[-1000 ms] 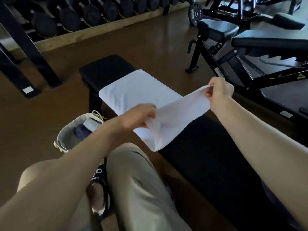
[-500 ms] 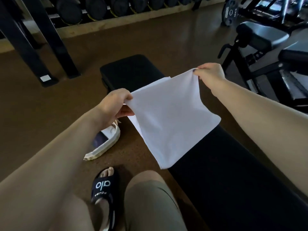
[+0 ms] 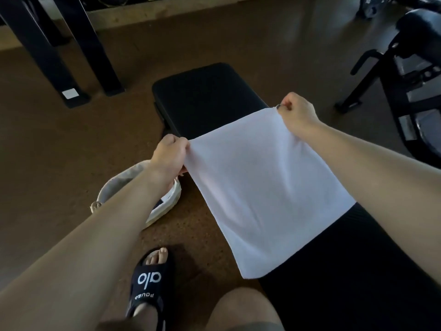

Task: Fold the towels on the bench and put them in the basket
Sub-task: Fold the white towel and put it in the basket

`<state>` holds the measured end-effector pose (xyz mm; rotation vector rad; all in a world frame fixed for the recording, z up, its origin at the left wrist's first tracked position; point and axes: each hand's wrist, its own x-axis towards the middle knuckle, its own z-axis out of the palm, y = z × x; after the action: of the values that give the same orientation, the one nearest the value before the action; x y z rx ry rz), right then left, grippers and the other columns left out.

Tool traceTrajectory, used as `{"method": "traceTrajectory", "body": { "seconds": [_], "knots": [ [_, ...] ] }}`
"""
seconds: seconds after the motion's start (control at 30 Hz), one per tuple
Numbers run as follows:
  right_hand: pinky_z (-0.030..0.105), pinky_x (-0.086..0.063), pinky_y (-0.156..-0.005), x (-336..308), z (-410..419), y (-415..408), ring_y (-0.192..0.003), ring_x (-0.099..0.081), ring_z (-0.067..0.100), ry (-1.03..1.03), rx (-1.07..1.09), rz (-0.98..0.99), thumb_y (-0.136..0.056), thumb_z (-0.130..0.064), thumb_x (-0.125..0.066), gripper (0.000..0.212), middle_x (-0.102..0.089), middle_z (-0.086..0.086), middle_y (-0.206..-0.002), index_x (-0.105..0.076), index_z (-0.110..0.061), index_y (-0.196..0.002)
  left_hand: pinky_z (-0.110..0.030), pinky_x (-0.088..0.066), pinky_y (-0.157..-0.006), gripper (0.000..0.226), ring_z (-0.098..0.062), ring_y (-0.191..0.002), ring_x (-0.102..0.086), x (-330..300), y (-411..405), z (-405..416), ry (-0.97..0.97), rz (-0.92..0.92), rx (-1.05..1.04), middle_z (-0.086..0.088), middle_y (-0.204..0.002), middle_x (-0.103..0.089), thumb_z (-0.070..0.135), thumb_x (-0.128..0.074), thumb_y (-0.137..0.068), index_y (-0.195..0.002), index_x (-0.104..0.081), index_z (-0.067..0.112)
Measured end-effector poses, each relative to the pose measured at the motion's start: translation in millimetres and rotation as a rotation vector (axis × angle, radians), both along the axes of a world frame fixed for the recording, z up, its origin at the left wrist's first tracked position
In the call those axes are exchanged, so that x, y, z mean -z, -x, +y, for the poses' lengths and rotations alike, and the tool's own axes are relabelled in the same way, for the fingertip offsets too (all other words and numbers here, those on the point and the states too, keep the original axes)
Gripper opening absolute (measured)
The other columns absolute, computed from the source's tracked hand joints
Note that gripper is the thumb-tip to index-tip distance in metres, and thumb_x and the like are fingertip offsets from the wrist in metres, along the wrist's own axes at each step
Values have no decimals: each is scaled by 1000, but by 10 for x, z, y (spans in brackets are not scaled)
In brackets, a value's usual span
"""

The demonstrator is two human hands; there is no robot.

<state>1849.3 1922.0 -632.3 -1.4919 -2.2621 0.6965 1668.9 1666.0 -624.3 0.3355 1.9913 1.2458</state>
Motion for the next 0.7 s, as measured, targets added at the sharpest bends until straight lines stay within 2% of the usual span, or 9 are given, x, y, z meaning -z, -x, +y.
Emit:
{"method": "traceTrajectory", "body": {
  "seconds": [0.07,0.17,0.3,0.43,0.5,0.57,0.7],
  "knots": [
    [34,-46,-64,55,-25,-3,-75,-55,23,-22,-6,-29,-102,-29,-49,16,-59,1,-89,-56,-15,-95,-46,-57,-91,9,-27,-105,-60,38,10,4,7,25,-1,-6,-109,-58,23,-49,-101,-102,-57,18],
    [33,-44,-65,68,-38,5,-76,-56,25,-58,-21,-59,-102,-30,-48,17,-60,2,-90,-56,-16,-95,-35,-55,-73,8,-23,-101,-59,70,12,-14,29,82,15,-6,-109,-59,21,-49,-103,-101,-55,16],
    [30,-41,-59,30,-13,-56,-73,-54,22,7,-8,-59,-95,-30,-50,20,-59,0,-83,-58,-16,-84,-36,-55,-74,7,-23,-101,-60,42,-6,-48,8,117,25,-6,-107,-58,21,-50,-102,-98,-54,17],
    [32,-34,-53,-62,-32,-163,-61,-41,22,-17,38,-9,-95,-29,-47,28,-48,1,-69,-46,-13,-71,-43,-60,-77,9,-24,-93,-62,-59,-10,-95,-83,132,62,-6,-99,-60,21,-52,-101,-92,-54,19],
    [32,-31,-52,-124,-39,-182,-57,-38,21,-89,63,28,-94,-29,-46,32,-43,1,-65,-39,-14,-66,-35,-55,-69,12,-19,-88,-62,-118,-3,-100,-172,128,70,-4,-94,-59,19,-52,-102,-89,-53,19],
    [32,-31,-52,-173,-9,-149,-56,-39,20,-134,87,41,-93,-28,-45,30,-44,0,-65,-40,-15,-67,-28,-50,-66,13,-15,-83,-60,-162,16,-82,-209,160,70,-2,-91,-57,19,-52,-102,-89,-52,19],
    [33,-35,-55,-143,87,49,-66,-48,22,-129,12,-70,-99,-28,-41,24,-53,1,-77,-45,-19,-78,-25,-48,-62,7,-12,-80,-56,-104,80,-22,-103,295,37,1,-90,-56,21,-52,-103,-100,-53,16]
  ]
}}
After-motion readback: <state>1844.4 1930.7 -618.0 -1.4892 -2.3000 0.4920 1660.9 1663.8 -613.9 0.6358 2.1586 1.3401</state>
